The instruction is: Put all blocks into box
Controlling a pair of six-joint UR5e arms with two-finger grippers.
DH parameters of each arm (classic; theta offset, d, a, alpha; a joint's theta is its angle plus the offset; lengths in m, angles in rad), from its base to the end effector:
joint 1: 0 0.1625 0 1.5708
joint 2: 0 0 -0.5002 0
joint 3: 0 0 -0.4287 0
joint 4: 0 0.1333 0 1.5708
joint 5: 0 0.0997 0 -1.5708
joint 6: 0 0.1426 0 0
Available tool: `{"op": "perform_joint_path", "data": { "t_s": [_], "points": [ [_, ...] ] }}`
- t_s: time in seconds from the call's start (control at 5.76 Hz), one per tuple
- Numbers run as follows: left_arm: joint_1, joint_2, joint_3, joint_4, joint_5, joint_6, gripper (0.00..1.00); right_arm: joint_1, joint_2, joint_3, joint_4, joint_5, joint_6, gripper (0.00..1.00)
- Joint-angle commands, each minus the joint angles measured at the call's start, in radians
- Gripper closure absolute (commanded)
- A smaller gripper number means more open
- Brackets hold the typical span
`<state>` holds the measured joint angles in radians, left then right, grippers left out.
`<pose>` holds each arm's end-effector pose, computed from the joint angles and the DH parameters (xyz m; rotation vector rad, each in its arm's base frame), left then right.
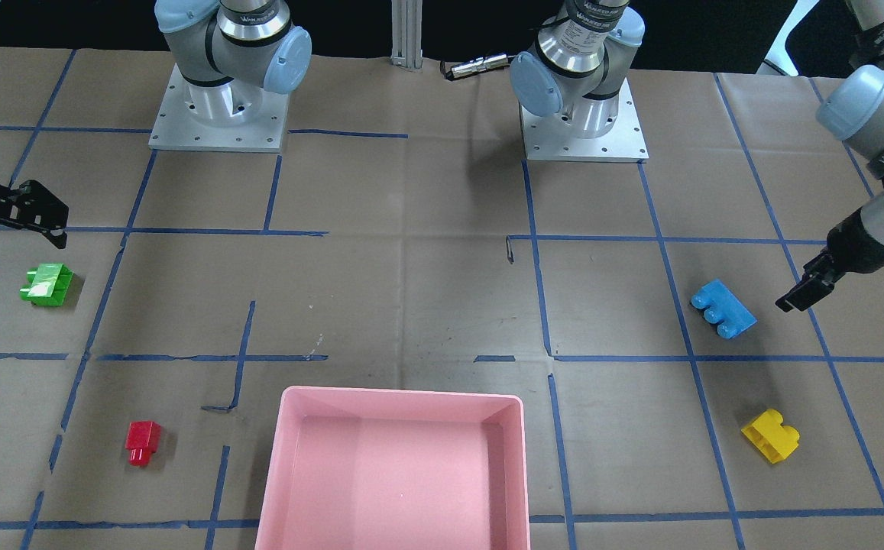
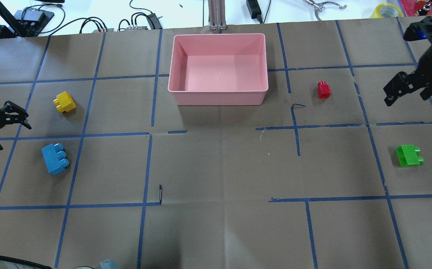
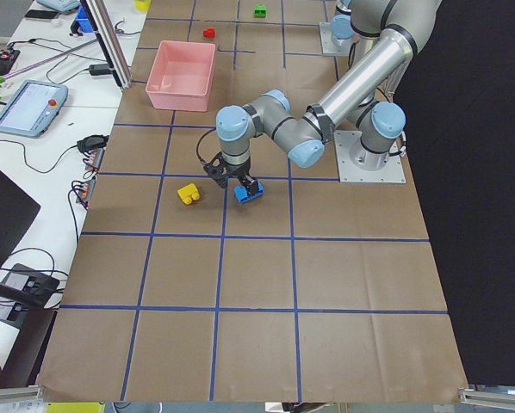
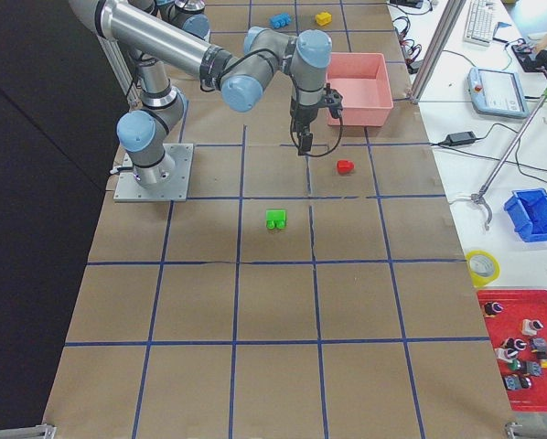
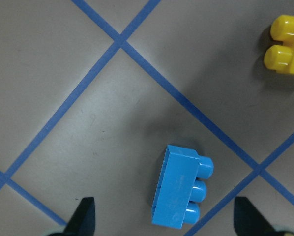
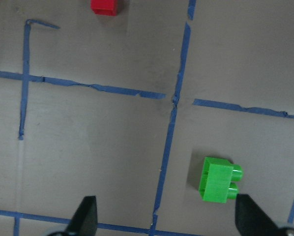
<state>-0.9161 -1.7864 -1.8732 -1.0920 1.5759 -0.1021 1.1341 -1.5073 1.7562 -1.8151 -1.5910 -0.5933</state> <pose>0.2441 -0.5356 0.2925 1.1581 -2.9135 -0.0613 -0.1129 -0.5502 0.4131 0.2446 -3.1166 -0.0218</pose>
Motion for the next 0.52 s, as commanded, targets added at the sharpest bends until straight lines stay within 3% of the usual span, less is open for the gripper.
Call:
{"op": "perform_joint_path", "data": {
  "t_s": [0.0,0.35],
  "points": [
    [-0.026,-0.016,-0.063,0.06,-0.001,-0.053,0.01,-0.088,0.12,0.011,-0.151,-0.004,-0.072,0.0],
    [-0.049,-0.079,-0.073,0.154,-0.001,-0.087,0.01,-0.143,0.154,0.116,-0.295,0.011,-0.066,0.04]
  ]
}}
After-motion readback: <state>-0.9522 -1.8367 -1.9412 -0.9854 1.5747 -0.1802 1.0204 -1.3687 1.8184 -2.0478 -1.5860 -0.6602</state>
